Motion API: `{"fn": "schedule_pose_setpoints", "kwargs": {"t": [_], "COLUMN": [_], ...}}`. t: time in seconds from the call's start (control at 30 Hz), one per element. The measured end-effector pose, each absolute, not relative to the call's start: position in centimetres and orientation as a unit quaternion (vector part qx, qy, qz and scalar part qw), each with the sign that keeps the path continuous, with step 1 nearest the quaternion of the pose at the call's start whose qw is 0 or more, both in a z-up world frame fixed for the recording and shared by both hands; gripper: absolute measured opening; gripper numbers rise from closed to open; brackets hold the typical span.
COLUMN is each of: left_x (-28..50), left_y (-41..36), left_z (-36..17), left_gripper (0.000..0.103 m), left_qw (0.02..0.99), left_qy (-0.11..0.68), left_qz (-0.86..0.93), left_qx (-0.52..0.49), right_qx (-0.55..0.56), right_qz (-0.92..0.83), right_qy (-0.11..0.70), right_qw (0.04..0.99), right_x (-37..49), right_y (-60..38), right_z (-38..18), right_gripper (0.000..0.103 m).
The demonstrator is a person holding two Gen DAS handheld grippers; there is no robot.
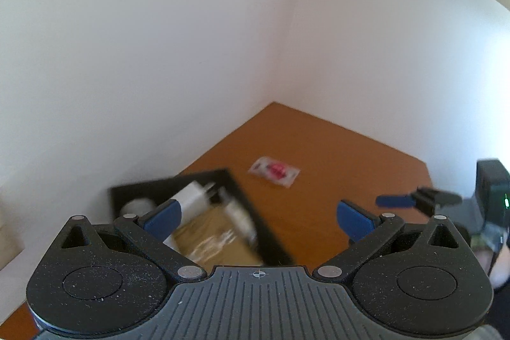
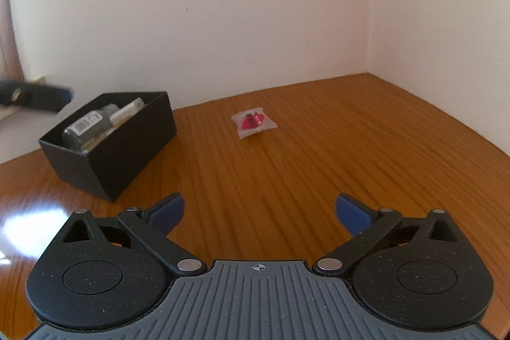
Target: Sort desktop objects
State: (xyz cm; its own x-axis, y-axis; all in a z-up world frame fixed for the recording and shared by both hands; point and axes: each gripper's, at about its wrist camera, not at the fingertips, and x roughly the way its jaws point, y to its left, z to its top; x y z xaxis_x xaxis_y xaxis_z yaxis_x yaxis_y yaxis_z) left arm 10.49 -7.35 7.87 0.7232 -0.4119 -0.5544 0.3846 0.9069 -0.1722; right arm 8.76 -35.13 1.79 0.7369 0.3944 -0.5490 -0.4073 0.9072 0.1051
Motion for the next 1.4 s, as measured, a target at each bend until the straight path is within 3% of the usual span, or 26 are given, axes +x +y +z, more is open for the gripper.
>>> {"fn": "schedule_pose_setpoints", "kwargs": {"t": [0.3,0.4,0.53,0.9,1.1,1.27,1.3,1.33,1.4], "left_x": [16.0,18.1,20.6,25.1,26.0,26.2,25.9,25.8,25.2], "left_y": [-12.6,-14.5,-16.1,-18.7,-20.1,-20.7,-20.7,-20.9,-21.1], "left_z": [7.9,7.5,6.4,3.9,3.1,2.7,2.8,2.7,3.0], "left_gripper": [0.099,0.092,0.076,0.075,0.066,0.066,0.062,0.049,0.033], "left_qw": [0.902,0.894,0.879,0.864,0.861,0.866,0.867,0.867,0.87], "left_qy": [0.348,0.37,0.409,0.464,0.473,0.462,0.46,0.459,0.451], "left_qz": [-0.248,-0.248,-0.241,-0.197,-0.189,-0.184,-0.184,-0.184,-0.184], "left_qx": [-0.053,-0.051,-0.052,-0.021,0.012,0.041,0.049,0.056,0.076], "right_qx": [0.013,0.016,0.025,0.043,0.049,0.052,0.052,0.052,0.052], "right_qz": [0.225,0.226,0.223,0.24,0.246,0.246,0.247,0.247,0.246], "right_qy": [0.291,0.283,0.27,0.264,0.261,0.261,0.26,0.26,0.26], "right_qw": [0.93,0.932,0.936,0.933,0.932,0.932,0.932,0.932,0.932], "right_x": [8.5,8.3,7.9,8.0,8.1,8.0,7.5,7.5,7.4], "right_y": [-35.9,-36.0,-36.4,-36.8,-36.8,-36.6,-37.1,-37.1,-37.1], "right_z": [1.6,1.6,1.7,1.7,1.7,1.8,1.8,1.8,1.7], "right_gripper": [0.101,0.101,0.101,0.101,0.101,0.101,0.101,0.101,0.101]}}
